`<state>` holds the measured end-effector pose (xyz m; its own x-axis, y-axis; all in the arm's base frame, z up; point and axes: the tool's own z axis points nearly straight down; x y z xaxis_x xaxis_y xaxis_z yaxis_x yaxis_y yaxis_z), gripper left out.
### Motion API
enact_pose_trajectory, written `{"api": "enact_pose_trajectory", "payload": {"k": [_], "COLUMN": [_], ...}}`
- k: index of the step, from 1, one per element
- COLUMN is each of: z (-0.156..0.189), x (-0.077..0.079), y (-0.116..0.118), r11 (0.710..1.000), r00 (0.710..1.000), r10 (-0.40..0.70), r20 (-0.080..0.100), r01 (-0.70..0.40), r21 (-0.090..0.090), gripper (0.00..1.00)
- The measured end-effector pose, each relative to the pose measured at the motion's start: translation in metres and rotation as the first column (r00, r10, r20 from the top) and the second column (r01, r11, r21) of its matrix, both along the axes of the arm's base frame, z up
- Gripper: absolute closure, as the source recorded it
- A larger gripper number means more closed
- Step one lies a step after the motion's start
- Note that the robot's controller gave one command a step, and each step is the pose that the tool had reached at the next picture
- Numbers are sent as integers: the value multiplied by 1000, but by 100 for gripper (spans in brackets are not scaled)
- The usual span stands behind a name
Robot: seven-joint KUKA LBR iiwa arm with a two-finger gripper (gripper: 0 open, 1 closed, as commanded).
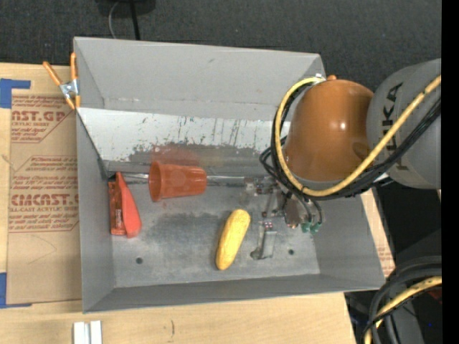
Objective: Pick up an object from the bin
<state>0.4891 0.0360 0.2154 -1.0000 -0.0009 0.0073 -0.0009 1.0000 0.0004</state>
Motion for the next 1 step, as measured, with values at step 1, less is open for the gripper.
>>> {"api": "enact_pose_trajectory", "payload": {"k": [1], "z": [4], "x": [2], "y": [0], "r11": [1000], "r00": [1000], "r10": [0], "r20": [8], "r01": [0], "r21": [1], "gripper": [0]}}
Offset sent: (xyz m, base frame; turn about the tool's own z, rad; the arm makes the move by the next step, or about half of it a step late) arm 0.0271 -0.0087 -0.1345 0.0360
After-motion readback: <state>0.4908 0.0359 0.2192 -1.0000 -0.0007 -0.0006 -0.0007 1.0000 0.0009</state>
